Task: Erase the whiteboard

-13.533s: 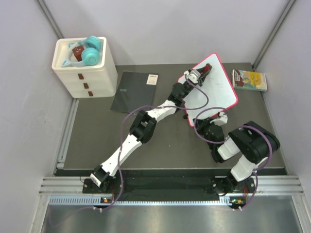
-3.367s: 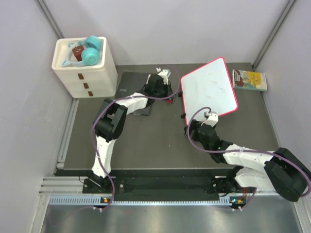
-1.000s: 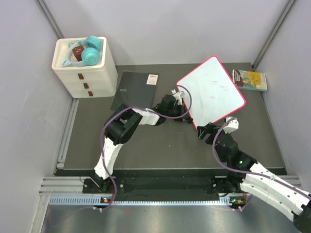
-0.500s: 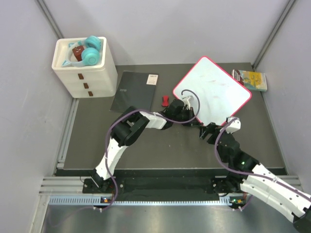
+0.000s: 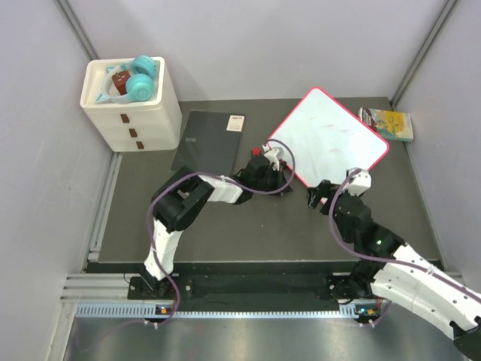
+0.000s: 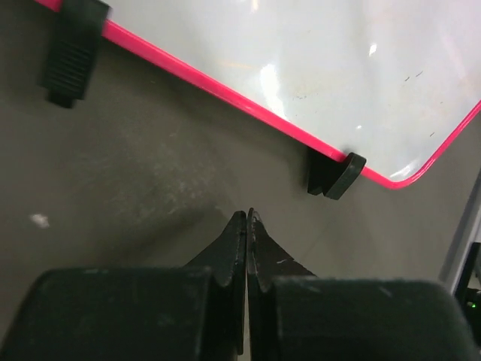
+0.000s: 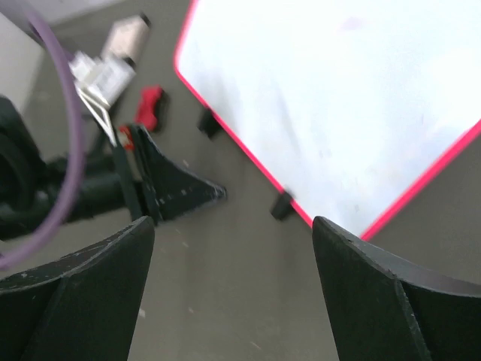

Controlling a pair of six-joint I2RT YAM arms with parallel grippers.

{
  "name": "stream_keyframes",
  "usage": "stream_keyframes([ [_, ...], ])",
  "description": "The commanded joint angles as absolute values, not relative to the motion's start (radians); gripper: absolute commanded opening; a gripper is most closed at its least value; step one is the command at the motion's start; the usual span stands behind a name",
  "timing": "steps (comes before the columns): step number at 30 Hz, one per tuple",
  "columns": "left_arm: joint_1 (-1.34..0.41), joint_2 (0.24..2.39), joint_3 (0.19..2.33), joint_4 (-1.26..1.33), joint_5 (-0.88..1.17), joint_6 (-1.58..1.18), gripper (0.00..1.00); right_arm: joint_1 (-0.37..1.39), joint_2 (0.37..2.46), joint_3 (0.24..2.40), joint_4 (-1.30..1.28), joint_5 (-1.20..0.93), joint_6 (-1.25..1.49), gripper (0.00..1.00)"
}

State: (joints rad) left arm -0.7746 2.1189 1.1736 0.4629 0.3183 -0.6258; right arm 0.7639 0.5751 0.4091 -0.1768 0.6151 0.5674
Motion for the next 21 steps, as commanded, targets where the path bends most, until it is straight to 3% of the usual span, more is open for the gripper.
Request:
stream_keyframes([
  [1, -0.762, 1.933, 1.147, 0.436, 0.275, -0.485, 0.01, 0.761, 0.604, 0.682, -0.258, 0.653, 0.376, 0.86],
  [5, -0.732, 1.862, 1.172, 0.251, 0.275, -0.382, 0.08, 0.661, 0.672, 0.929, -0.324, 0.602, 0.267, 0.87],
  [10, -0.638, 1.819, 1.206, 0.081, 0.406, -0.351, 0.21, 0.517, 0.771, 1.057, -0.33, 0.485, 0.186, 0.91],
  [17, -0.413, 1.634, 1.014, 0.08, 0.469, -0.331, 0.63, 0.318, 0.821, 1.066, -0.269, 0.244, 0.23, 0.99],
  [18, -0.391, 1.612, 1.008, 0.059, 0.459, -0.321, 0.74, 0.258, 0.822, 1.06, -0.256, 0.195, 0.245, 0.99],
  [20, -0.336, 1.563, 1.005, 0.003, 0.448, -0.292, 0.85, 0.203, 0.831, 1.049, -0.242, 0.085, 0.268, 0.99],
  [21, -0.324, 1.542, 1.008, -0.041, 0.44, -0.287, 0.99, 0.149, 0.847, 1.046, -0.239, 0.011, 0.293, 0.99],
])
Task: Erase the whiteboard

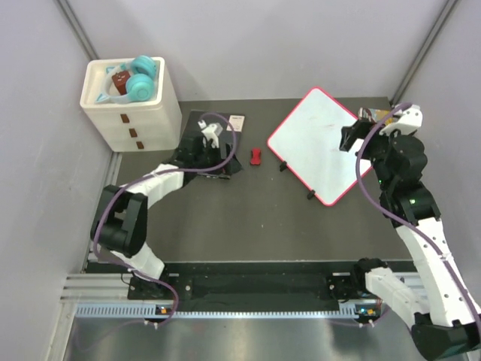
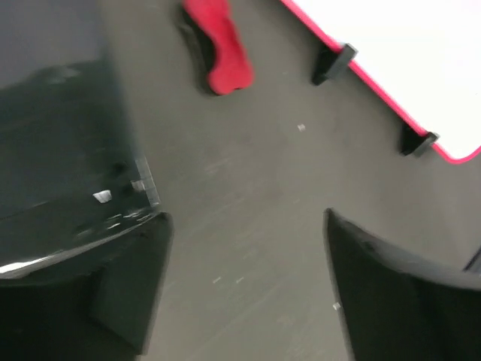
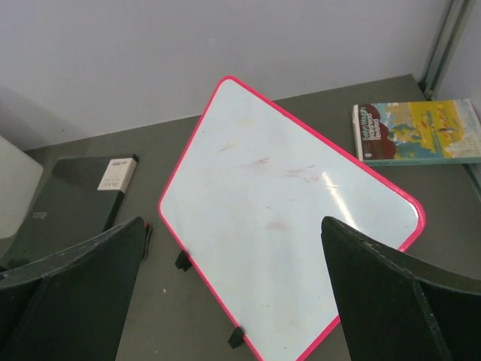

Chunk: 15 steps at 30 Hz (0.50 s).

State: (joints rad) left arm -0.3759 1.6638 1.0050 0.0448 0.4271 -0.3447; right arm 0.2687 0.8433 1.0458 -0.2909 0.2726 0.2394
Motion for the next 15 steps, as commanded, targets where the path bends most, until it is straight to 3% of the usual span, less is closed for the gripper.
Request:
stream_keyframes([
  [1, -0.313, 1.534, 1.018, -0.079, 0.44, -0.272, 0.99, 0.125, 0.856, 1.045, -0.236, -0.026, 0.307, 0.99],
  [15, -0.288, 1.456, 0.989, -0.066, 0.419, -0.299, 0.99, -0.066, 0.91, 0.905, -0.163, -0.252, 0.416, 0.99],
])
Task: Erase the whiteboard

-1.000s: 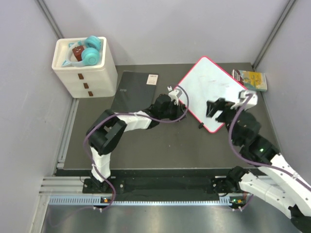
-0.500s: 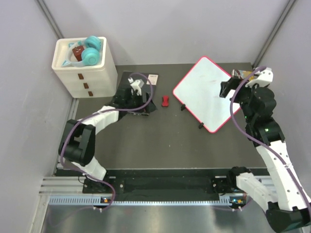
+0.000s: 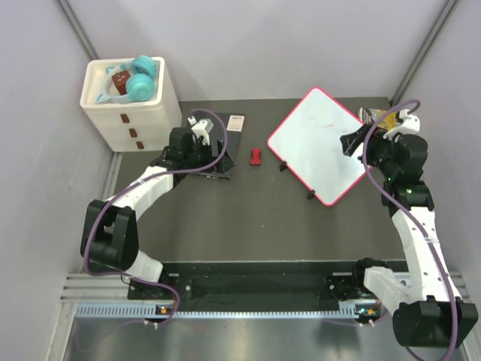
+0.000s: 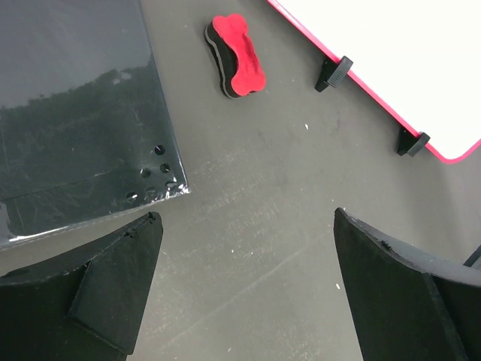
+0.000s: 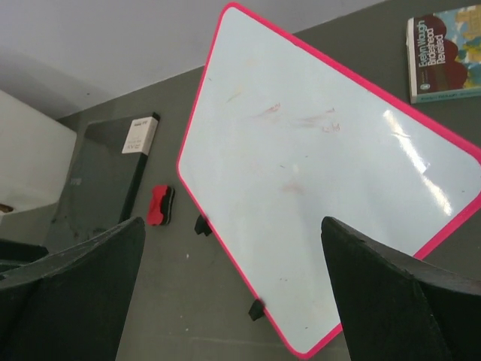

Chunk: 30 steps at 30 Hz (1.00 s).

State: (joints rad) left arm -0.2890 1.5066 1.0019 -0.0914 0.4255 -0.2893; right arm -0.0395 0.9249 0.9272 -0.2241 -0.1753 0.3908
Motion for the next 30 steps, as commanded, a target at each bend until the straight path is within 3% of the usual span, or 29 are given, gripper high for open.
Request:
stream_keyframes([
  [1, -0.288, 1.456, 0.988, -0.067, 0.419, -0.301, 0.99, -0.066, 0.908, 0.897, -0.161, -0.253, 0.417, 0.99],
  [6, -0.288, 1.453, 0.976, -0.077, 0.41, -0.304, 0.99, -0.069, 0.882, 0.847, -0.147, -0.265, 0.429, 0.99],
  [12, -0.282, 1.419, 0.971, -0.117, 0.33, -0.279, 0.99, -0.228, 0.891, 0.686, 0.017, -0.485, 0.595, 0.99],
  [30, -0.225, 1.43, 0.948, -0.113, 0.371, -0.31, 0.99, -0.242, 0.778, 0.661, -0.137, -0.368, 0.468, 0.99],
])
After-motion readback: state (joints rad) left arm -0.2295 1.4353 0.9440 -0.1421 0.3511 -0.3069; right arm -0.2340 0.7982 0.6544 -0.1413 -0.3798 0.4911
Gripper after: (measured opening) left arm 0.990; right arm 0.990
